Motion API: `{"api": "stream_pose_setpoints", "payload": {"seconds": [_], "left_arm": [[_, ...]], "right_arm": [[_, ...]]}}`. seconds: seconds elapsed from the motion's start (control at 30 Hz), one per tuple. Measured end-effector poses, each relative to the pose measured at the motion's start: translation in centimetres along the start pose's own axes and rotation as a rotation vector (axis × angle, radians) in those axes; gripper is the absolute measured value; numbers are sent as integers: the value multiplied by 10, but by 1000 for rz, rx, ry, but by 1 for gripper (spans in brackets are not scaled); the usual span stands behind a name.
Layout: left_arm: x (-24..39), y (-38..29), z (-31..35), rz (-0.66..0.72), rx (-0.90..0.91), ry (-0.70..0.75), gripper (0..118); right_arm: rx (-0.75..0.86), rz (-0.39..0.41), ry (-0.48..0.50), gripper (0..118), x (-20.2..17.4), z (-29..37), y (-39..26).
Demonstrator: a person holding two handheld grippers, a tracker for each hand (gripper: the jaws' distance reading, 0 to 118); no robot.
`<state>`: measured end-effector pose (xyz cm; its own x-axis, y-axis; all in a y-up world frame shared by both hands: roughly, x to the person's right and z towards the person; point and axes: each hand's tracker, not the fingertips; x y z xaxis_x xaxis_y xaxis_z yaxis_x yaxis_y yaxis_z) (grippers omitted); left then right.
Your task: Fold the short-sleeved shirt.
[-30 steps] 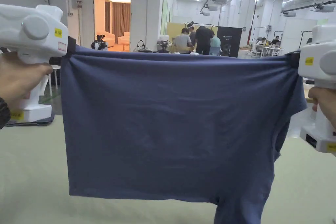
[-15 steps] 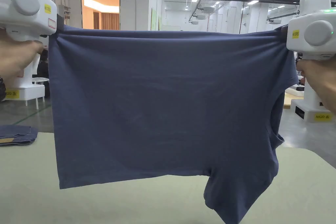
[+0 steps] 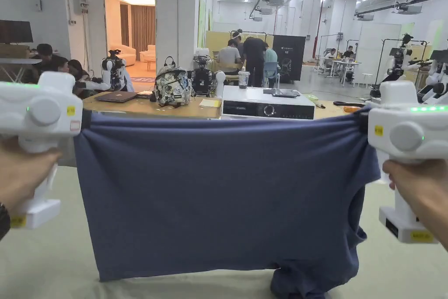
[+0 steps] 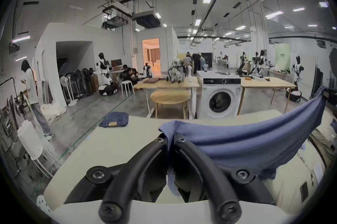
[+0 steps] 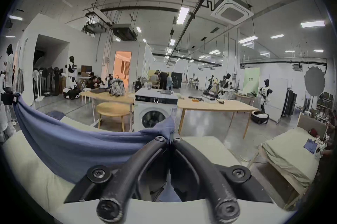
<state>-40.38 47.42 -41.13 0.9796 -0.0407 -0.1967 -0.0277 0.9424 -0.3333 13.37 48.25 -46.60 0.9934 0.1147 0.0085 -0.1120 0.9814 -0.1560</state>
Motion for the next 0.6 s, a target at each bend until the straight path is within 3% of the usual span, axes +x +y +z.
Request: {"api": "stream_pose_setpoints", "payload": {"seconds": [0.27, 0.6], "left_arm": [[-4, -79, 62, 33, -19, -43, 0], [-19, -126, 150, 39, -14, -78, 0]], "right_arm": [[-47, 13, 7, 0, 7, 67, -69], [-88, 25, 22, 0, 19, 166, -121]]}}
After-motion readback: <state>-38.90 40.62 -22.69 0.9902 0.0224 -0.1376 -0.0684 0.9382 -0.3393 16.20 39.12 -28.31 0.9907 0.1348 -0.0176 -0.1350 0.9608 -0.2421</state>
